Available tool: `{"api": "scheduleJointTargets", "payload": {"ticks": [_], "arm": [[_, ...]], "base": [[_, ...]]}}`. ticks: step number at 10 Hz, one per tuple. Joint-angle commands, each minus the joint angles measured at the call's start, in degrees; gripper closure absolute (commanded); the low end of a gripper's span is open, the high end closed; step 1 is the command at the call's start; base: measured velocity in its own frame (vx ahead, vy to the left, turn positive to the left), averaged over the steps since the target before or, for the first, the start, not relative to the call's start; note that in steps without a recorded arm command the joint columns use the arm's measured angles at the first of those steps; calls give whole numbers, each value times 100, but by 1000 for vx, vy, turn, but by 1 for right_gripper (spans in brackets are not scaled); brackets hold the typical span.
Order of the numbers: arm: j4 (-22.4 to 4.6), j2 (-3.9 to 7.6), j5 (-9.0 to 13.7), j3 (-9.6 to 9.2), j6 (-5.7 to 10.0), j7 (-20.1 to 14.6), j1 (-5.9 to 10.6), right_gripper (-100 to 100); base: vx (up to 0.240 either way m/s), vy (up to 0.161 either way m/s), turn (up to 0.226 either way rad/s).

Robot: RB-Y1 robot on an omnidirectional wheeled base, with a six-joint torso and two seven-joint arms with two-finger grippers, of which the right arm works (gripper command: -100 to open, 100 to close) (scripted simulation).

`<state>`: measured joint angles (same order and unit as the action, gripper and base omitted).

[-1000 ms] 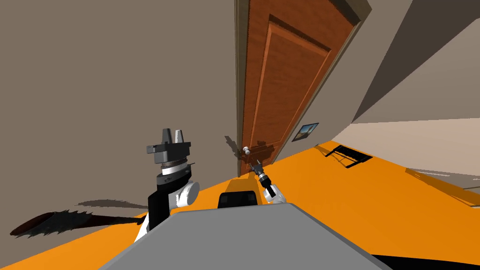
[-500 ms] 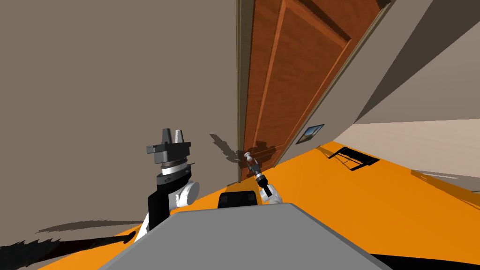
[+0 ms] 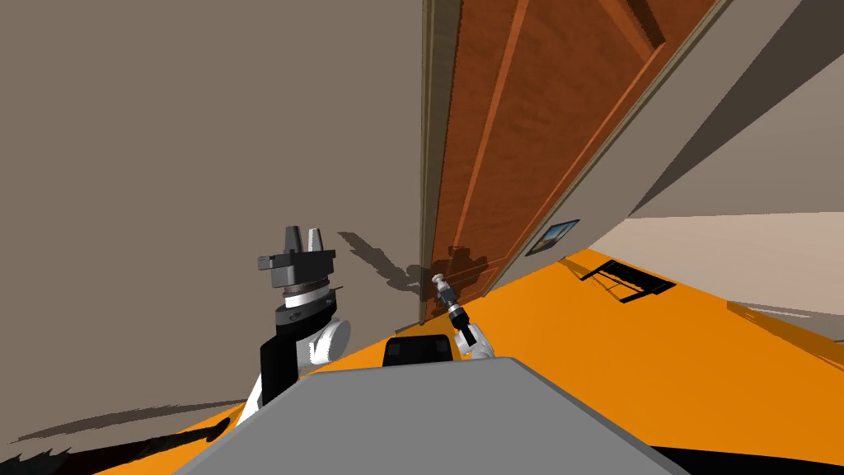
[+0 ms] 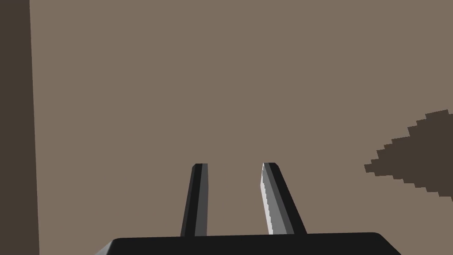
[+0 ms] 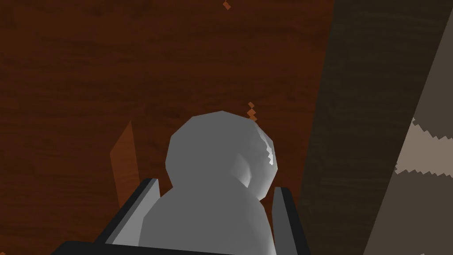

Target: Pull the door open

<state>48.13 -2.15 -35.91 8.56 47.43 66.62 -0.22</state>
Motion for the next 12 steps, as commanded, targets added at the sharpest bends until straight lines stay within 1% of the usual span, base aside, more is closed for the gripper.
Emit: {"api": "scheduleJointTargets", "payload": {"ticks": [1, 4, 5, 8, 9, 10, 12], "arm": [[0, 4, 1, 5, 1, 2, -9, 100], [0, 4, 1, 5, 1, 2, -9, 100], [-27, 39, 78, 9, -86, -5, -13, 100], [-41, 90, 217, 25, -199, -21, -1, 100], [-50, 117, 303, 35, -270, -31, 6, 100], [-66, 166, 471, 54, -406, -50, 21, 100], [-88, 232, 694, 79, -589, -75, 41, 100]], "base": [[-27, -9, 1], [-9, -3, -2], [-96, -12, 58], [-176, 0, 20], [-189, -21, 20], [-210, -15, 56], [-189, 31, 30]]}}
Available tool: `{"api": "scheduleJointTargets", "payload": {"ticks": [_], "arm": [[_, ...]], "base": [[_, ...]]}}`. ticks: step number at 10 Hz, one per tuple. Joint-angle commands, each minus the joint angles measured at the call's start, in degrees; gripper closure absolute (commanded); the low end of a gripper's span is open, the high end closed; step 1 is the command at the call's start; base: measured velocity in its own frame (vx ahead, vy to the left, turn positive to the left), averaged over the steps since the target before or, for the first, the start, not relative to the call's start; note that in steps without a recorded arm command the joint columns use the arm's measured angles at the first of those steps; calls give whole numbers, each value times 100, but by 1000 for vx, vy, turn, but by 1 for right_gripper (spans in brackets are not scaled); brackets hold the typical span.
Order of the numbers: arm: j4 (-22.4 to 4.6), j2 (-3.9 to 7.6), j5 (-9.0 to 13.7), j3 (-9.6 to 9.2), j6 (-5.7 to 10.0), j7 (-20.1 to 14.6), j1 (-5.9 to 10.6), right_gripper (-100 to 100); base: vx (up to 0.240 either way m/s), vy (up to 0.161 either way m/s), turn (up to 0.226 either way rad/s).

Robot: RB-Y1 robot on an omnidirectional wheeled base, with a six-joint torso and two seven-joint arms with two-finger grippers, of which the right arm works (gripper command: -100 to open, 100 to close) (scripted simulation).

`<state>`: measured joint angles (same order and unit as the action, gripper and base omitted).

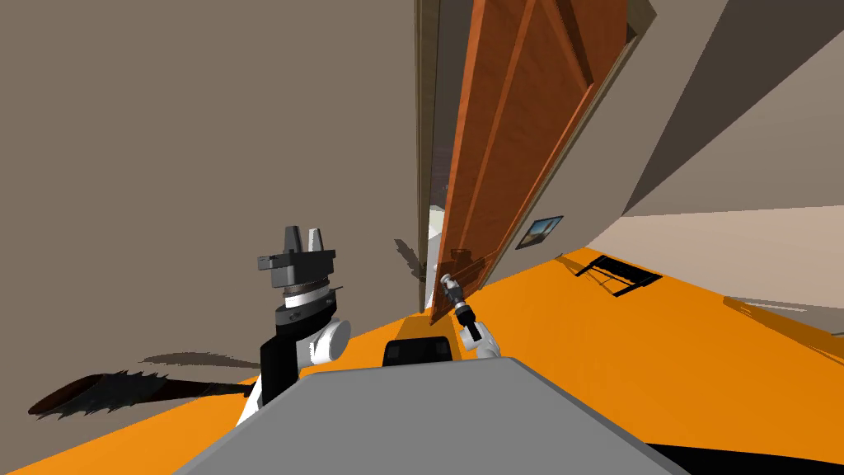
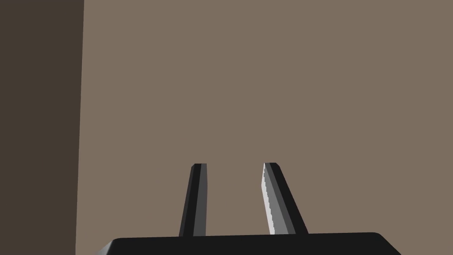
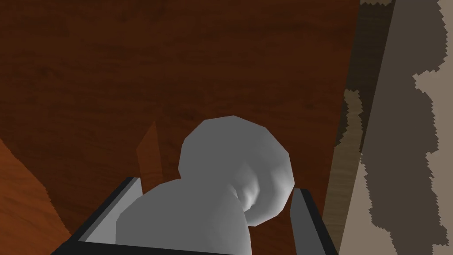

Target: Pull the door open

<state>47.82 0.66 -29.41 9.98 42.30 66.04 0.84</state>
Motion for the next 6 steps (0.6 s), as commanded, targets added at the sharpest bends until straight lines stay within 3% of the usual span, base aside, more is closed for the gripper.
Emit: {"api": "scheduleJointTargets", "payload": {"ticks": [1, 6], "arm": [[-70, -14, 185, -46, -190, -32, -54, 100], [-135, 129, 834, 27, -717, -106, 2, 100]], "base": [[-152, 5, 17], [-111, 26, 19]]}}
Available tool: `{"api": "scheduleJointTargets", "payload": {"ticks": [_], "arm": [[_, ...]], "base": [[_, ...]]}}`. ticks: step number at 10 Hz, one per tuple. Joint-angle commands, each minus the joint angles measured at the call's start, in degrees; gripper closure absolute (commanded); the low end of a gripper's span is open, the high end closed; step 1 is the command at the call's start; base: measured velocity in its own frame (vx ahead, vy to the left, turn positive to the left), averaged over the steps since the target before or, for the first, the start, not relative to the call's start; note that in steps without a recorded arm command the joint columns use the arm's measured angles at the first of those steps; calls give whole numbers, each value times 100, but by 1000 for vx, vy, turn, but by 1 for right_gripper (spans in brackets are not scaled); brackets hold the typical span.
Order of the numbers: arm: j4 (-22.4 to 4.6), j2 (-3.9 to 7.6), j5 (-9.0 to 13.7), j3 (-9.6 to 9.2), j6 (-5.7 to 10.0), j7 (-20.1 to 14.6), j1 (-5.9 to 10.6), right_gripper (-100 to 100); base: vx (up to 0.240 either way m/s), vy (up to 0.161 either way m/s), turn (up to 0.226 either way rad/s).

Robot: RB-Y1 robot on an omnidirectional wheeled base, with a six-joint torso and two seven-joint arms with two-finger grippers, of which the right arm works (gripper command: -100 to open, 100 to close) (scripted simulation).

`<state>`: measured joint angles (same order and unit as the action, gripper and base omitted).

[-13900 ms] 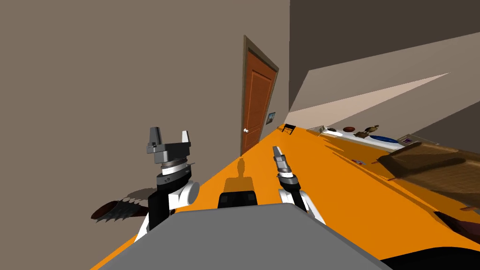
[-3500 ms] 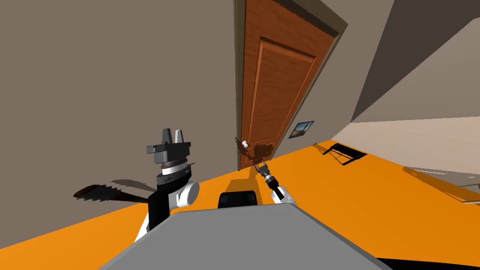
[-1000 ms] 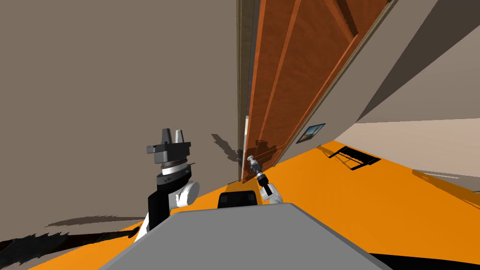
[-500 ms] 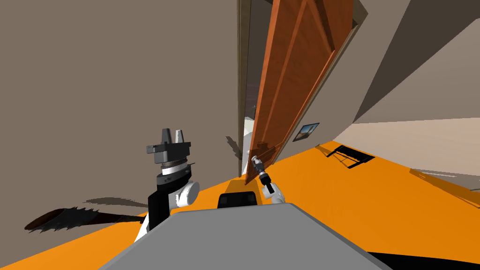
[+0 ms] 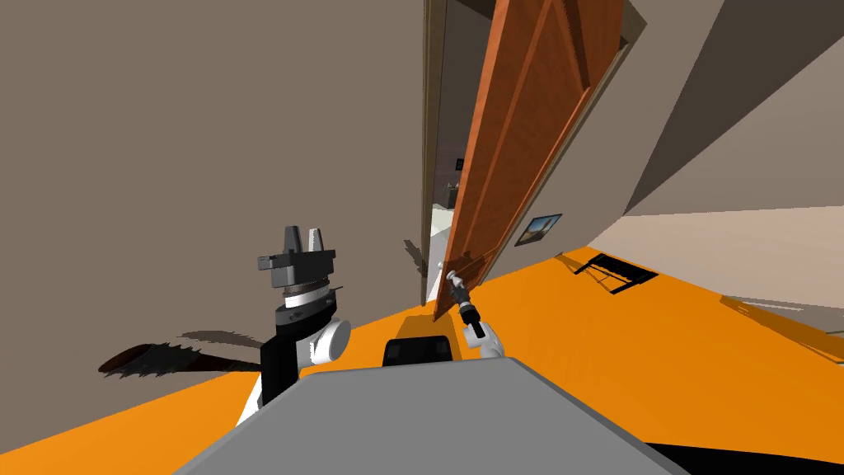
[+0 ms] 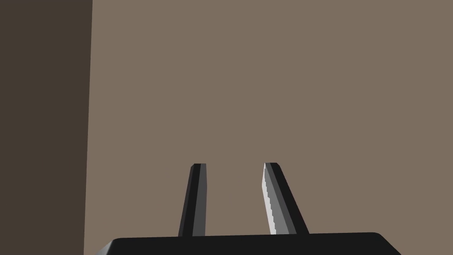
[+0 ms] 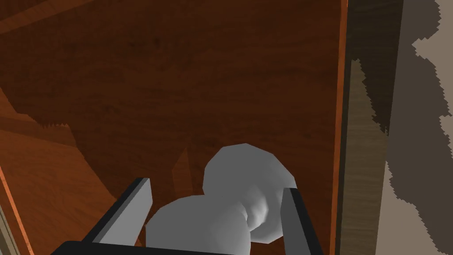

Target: Pull the door open

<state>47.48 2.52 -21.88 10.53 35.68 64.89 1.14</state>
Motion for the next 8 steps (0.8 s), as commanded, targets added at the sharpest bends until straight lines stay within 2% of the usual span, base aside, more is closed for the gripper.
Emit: {"api": "scheduleJointTargets", "payload": {"ticks": [1, 3, 4, 8], "arm": [[-111, -40, 183, -16, -138, -3, -18, 100], [-131, -7, 385, 7, -303, -25, -1, 100], [-193, 94, 292, -19, -44, -34, -20, -100], [-278, 286, 231, -80, 298, -86, -46, -100]], "base": [[-91, 18, -1], [-63, 15, 15], [-74, -33, 145], [-74, -85, 128]]}}
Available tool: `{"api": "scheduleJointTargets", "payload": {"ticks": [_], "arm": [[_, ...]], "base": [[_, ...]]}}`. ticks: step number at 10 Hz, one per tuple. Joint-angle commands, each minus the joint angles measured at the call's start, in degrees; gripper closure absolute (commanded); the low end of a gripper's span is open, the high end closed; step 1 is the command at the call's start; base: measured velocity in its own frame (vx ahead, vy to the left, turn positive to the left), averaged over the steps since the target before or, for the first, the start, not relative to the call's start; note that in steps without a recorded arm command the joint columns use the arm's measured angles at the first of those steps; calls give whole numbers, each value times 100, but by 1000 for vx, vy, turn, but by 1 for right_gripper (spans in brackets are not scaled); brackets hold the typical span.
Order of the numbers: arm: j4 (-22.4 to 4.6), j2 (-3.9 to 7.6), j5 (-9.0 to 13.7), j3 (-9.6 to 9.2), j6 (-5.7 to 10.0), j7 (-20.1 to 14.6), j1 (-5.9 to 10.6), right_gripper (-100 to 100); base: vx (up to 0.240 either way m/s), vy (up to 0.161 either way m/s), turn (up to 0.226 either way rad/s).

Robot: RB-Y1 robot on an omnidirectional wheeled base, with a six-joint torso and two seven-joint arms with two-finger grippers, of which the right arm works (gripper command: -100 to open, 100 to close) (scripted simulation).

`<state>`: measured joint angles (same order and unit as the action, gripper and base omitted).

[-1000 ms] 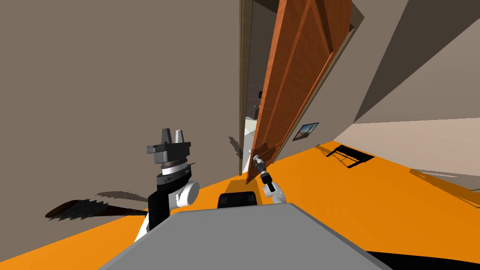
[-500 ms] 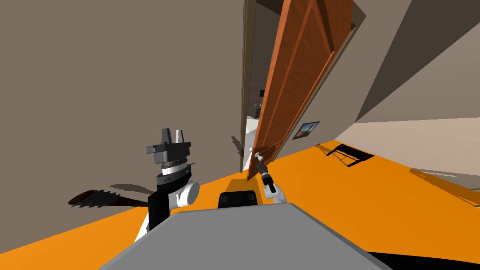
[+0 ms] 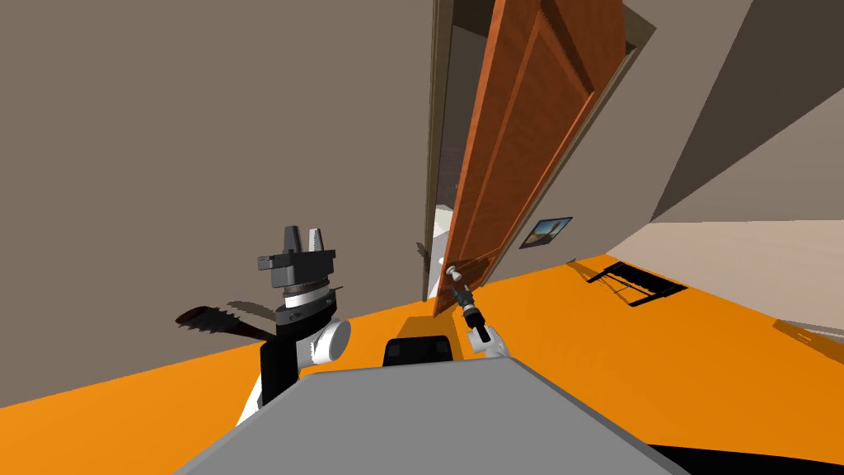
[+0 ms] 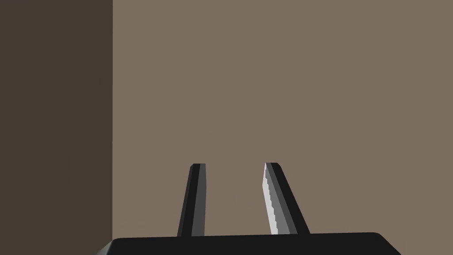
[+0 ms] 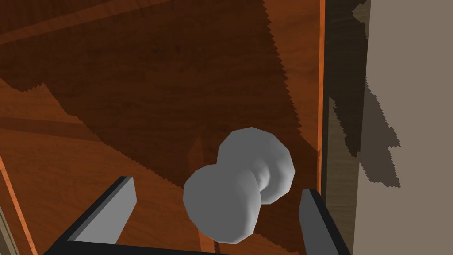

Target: Pull the door open

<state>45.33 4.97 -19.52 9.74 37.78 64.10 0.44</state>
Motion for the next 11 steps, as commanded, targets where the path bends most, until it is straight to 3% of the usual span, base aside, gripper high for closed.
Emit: {"api": "scheduleJointTargets", "payload": {"ticks": [1, 11], "arm": [[-89, 100, -25, -21, 195, -24, 16, -100], [-368, 708, -226, -224, 1314, -194, -72, -100]], "base": [[-70, -78, 126], [-90, -83, 145]]}}
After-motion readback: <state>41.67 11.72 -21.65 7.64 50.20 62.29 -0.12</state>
